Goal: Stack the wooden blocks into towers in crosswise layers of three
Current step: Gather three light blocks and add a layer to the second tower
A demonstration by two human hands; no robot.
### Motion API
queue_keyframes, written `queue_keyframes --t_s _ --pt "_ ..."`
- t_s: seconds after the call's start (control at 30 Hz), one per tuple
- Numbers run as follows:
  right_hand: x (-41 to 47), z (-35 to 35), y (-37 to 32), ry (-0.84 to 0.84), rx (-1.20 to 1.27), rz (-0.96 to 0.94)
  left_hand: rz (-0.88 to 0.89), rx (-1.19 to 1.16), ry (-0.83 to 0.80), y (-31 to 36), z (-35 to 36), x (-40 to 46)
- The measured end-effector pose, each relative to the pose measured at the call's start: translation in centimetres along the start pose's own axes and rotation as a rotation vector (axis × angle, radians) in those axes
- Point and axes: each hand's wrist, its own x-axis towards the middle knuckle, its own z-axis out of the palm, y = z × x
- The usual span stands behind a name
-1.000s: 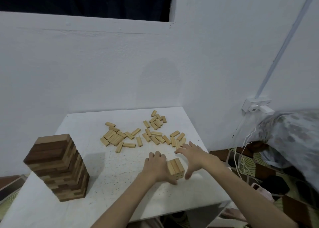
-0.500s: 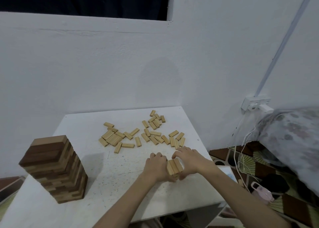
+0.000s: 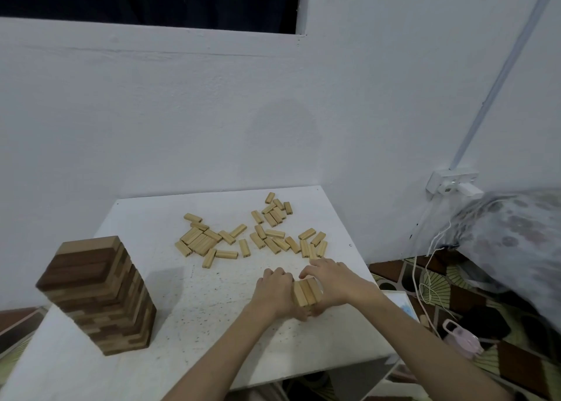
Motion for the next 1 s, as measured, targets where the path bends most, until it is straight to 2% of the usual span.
queue_keyframes --t_s 0.23,0.37,0.5,0.63,0.7,0.8,1.0 --pt "0.2 0.0 -0.5 0.007 0.003 -0.004 0.003 -0.017 0.01 0.1 -0.2 -0.2" --pt "-0.1 -0.6 -0.4 -0.058 0.086 0.017 -0.008 -0.064 -0.04 -0.1 -0.3 -0.3" --pt "-1.3 -2.8 0.7 -0.166 0.38 0.09 -0.092 -0.459 -0.142 -1.3 -2.4 -0.9" --pt "-1.9 -4.2 1.3 -0.168 0.649 0.208 -0.357 -1.25 -0.236 -1.3 -4.5 -1.2" --pt "-1.7 -4.2 0.9 -0.125 0.87 0.283 -0.438 -1.523 -0.299 -0.8 -4.7 -1.6" --pt "-1.6 -3.6 0.0 -0.144 1.125 0.384 -0.493 -1.701 -0.362 0.7 -4.8 -2.8" --pt "-1.7 -2.2 -0.8 -0.185 1.267 0.443 -0.565 -1.809 -0.364 1.2 -3.2 -2.5"
